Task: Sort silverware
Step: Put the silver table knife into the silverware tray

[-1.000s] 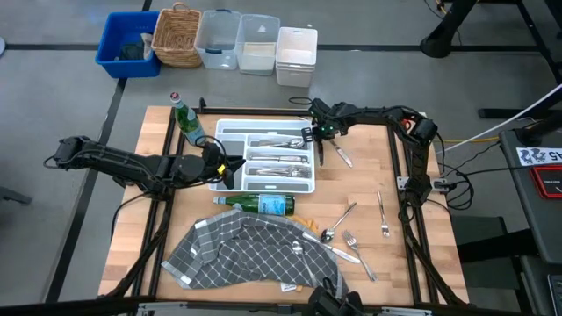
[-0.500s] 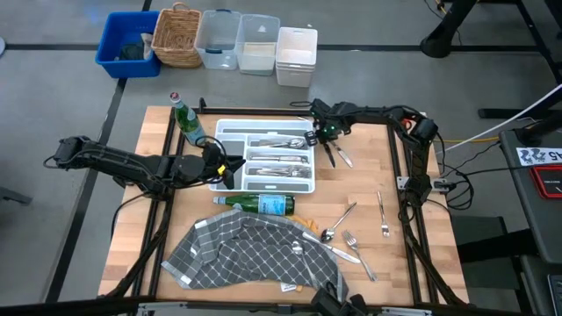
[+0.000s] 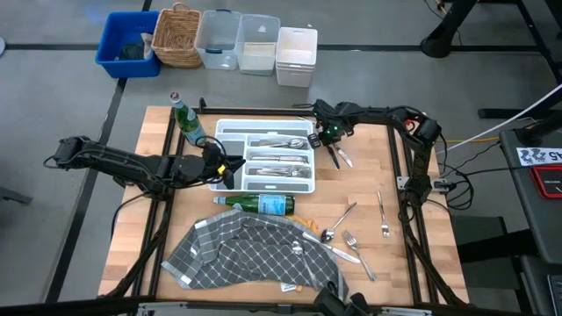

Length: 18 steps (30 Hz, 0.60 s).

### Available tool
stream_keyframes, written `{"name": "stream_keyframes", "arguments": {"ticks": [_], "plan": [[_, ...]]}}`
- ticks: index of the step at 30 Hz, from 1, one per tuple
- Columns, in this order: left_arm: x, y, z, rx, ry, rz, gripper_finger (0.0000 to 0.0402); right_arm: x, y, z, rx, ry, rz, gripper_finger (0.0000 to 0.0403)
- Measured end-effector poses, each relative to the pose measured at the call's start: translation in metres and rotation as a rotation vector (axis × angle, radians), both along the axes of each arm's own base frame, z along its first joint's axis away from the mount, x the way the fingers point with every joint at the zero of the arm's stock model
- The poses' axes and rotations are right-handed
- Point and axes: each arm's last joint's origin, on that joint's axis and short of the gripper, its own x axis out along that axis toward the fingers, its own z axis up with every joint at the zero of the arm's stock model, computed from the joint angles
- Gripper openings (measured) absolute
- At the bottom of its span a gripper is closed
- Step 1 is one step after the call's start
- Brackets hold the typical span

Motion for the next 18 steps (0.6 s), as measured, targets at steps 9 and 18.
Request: {"name": "stream_keyframes", "arguments": {"ticks": [9,18], "plan": [[0.000,0.000,0.000,0.000,0.000,0.000,0.0086,-0.005,0.004,0.014,-0.006,-0.002,0.015,0.0040],[0.000,0.000,0.000,0.000,0.000,0.000,0.0086,-0.006,0.000,0.020,-0.008,0.005,0.061,0.0040]]}}
